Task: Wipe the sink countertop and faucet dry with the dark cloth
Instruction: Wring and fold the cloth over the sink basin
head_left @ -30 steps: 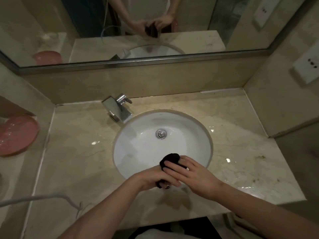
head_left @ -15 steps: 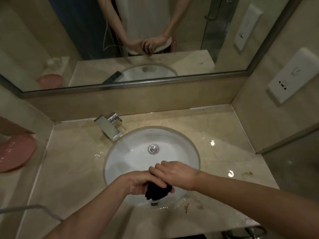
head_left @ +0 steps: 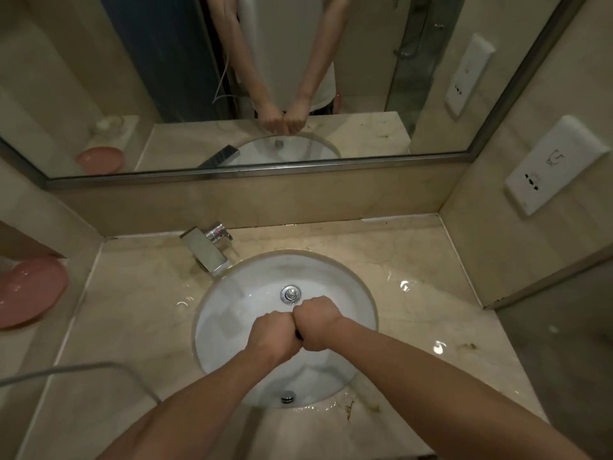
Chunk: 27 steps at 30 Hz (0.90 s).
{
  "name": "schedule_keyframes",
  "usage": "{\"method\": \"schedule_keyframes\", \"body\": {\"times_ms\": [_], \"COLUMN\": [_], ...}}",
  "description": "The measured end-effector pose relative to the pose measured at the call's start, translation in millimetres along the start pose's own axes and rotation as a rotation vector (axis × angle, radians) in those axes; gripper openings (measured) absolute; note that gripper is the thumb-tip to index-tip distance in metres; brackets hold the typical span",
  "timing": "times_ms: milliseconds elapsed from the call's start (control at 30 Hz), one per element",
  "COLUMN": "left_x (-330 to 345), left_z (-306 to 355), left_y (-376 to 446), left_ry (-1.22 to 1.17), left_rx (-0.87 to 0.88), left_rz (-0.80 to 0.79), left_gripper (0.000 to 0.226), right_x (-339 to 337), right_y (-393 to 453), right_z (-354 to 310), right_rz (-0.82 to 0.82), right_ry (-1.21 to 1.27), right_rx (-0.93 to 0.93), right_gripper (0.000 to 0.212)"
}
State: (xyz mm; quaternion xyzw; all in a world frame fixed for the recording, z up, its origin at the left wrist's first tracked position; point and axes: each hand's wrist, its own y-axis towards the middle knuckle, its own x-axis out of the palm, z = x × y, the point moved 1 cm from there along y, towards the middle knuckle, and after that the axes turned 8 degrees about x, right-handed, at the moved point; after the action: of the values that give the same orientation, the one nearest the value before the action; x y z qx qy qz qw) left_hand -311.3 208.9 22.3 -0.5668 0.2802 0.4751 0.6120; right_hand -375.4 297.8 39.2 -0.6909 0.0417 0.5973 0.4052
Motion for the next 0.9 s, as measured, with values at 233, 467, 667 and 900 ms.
{"method": "schedule_keyframes", "body": {"times_ms": [233,467,667,900], "left_x": [-3,-29,-43,-25], "left_z": [0,-2,-17,9], "left_y": [16,28,24,-8], "left_ry": [0.261,0.287,-0.520,-1.597], "left_rx": [0.253,0.349,0.222,0.087], "left_rz": [0.035,0.061,-0.057,-0.249], "left_gripper": [0.024,0.025,0.074,0.047], "right_x": [-3,12,28,50], "right_y": [4,-3,-30,-64], "right_z": [20,24,27,55], "right_rz": [-0.232,-0.066,0.134,0.349], "right_ry": [0.335,0.673,1.365,1.761], "right_rx": [0.100,0.220,0.174,0.245], "right_gripper": [0.021,0.019,0.070,0.017]}}
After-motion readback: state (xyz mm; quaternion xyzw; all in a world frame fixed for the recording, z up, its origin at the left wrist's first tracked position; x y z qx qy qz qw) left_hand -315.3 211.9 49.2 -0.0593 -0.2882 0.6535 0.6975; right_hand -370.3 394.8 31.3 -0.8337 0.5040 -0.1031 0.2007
